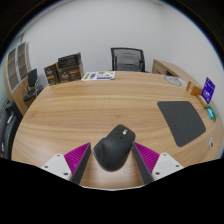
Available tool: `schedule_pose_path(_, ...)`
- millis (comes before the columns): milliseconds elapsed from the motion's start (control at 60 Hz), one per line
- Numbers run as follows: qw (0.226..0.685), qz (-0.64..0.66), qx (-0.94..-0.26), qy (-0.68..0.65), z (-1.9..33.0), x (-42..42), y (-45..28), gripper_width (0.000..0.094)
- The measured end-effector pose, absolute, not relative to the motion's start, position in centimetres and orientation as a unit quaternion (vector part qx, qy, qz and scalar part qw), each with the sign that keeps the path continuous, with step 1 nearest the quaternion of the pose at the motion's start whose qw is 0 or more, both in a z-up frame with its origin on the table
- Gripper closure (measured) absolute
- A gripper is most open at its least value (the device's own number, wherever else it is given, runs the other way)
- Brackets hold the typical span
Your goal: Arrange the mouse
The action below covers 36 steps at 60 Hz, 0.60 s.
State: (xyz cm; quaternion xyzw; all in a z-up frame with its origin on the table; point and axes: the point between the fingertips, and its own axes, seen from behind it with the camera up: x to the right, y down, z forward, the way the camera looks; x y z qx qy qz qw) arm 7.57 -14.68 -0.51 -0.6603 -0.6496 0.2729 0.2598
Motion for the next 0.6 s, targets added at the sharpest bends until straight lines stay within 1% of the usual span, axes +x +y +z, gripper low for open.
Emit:
schedule_pose_path(417,0.257,0.283,-0.639,-0.667,-0.9,3.4,-16.1,0.0072)
schedule_pose_path(500,0.256,0.292,-0.641,-0.662,-0.8,3.1,-16.2,0.0129)
schedule_pose_path(600,0.257,0.295,-0.644,-0.658,-0.8,2.7,-15.9,0.0294)
